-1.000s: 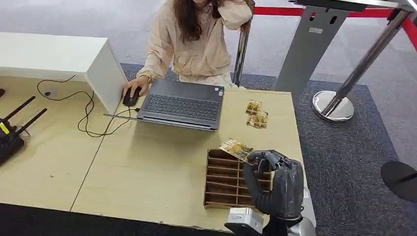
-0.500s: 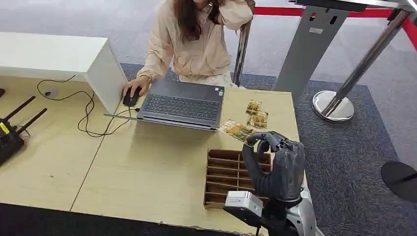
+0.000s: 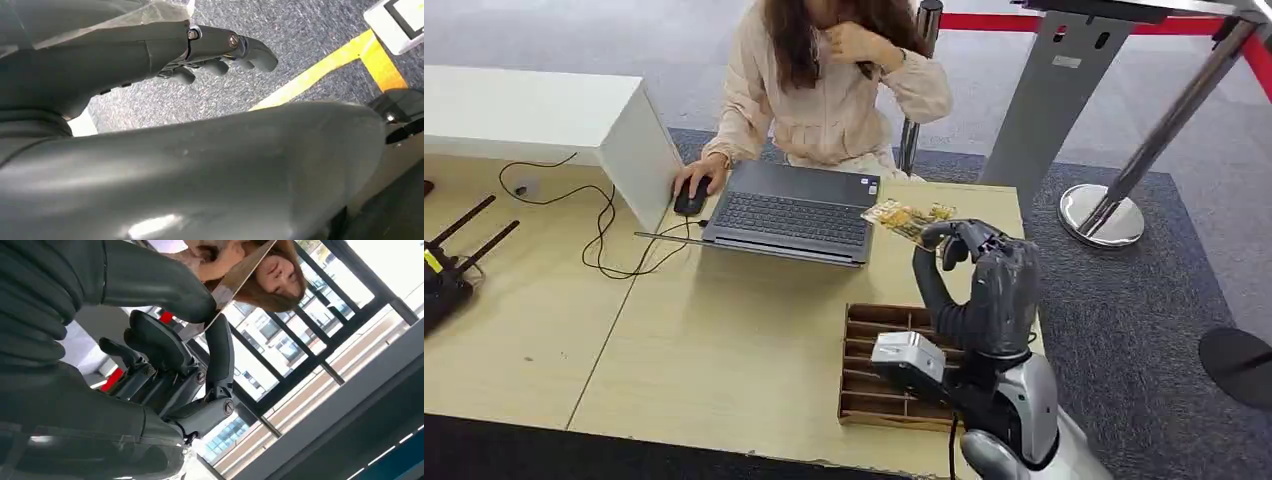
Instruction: Pass the card to the sensor for recognition and then transmit it.
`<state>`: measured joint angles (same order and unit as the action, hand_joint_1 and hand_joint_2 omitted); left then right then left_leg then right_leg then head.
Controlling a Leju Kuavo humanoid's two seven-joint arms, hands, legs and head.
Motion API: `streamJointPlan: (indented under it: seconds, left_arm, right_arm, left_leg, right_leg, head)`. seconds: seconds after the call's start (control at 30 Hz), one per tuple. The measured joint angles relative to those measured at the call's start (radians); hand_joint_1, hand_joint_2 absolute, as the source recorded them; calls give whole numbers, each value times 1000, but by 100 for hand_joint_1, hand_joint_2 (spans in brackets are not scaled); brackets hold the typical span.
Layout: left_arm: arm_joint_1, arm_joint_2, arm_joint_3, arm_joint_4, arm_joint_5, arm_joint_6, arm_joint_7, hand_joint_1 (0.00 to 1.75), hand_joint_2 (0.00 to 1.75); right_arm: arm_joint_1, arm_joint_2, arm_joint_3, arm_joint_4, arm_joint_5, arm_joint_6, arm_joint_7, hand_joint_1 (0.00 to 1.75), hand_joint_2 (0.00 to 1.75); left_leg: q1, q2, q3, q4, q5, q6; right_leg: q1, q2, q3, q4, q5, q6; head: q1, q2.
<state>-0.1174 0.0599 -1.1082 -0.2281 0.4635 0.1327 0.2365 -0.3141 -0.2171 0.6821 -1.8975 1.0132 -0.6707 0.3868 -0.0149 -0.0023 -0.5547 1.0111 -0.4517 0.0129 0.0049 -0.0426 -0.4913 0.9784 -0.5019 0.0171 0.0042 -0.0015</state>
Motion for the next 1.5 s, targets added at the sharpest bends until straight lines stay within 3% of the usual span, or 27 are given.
streamJointPlan:
  seconds: [0.67, 0.83, 1.5]
  left_arm:
    - [-4, -6, -26, 0, -22, -18, -23, 0, 0]
    - [-4, -6, -27, 0, -23, -18, -23, 0, 0]
    - [-4, -8, -43, 0, -31, -22, -41, 0, 0]
  right_arm:
    - [-119, 38, 9, 216, -43, 33, 22, 175, 175]
    - [-120, 39, 9, 221, -45, 33, 22, 175, 175]
    - [-162, 74, 19, 449, -42, 40, 40, 175, 175]
  left_leg:
    - [0, 0, -1, 0, 0, 0]
    - [0, 0, -1, 0, 0, 0]
    - [0, 0, -1, 0, 0, 0]
  right_leg:
    - [0, 0, 0, 0, 0, 0]
    - [0, 0, 0, 0, 0, 0]
    - [0, 0, -1, 0, 0, 0]
  head:
    - [0, 0]
    - [0, 0]
    - [0, 0]
